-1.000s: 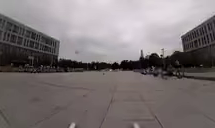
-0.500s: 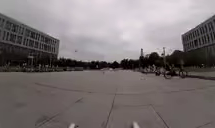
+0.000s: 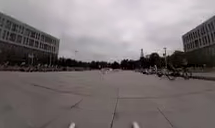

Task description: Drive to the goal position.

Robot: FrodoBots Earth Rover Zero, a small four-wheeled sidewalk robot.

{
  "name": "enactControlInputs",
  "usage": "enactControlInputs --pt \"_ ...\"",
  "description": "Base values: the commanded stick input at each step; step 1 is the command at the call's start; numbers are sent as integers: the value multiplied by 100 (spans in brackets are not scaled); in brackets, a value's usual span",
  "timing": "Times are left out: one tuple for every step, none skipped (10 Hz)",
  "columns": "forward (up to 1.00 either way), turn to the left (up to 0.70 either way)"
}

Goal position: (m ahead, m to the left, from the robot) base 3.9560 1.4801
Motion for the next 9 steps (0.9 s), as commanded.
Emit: enactControlInputs --pt "70 1" --pt "70 1" --pt "70 1" --pt "70 1" --pt "70 1" --pt "70 1" --pt "70 1" --pt "70 1" --pt "70 1"
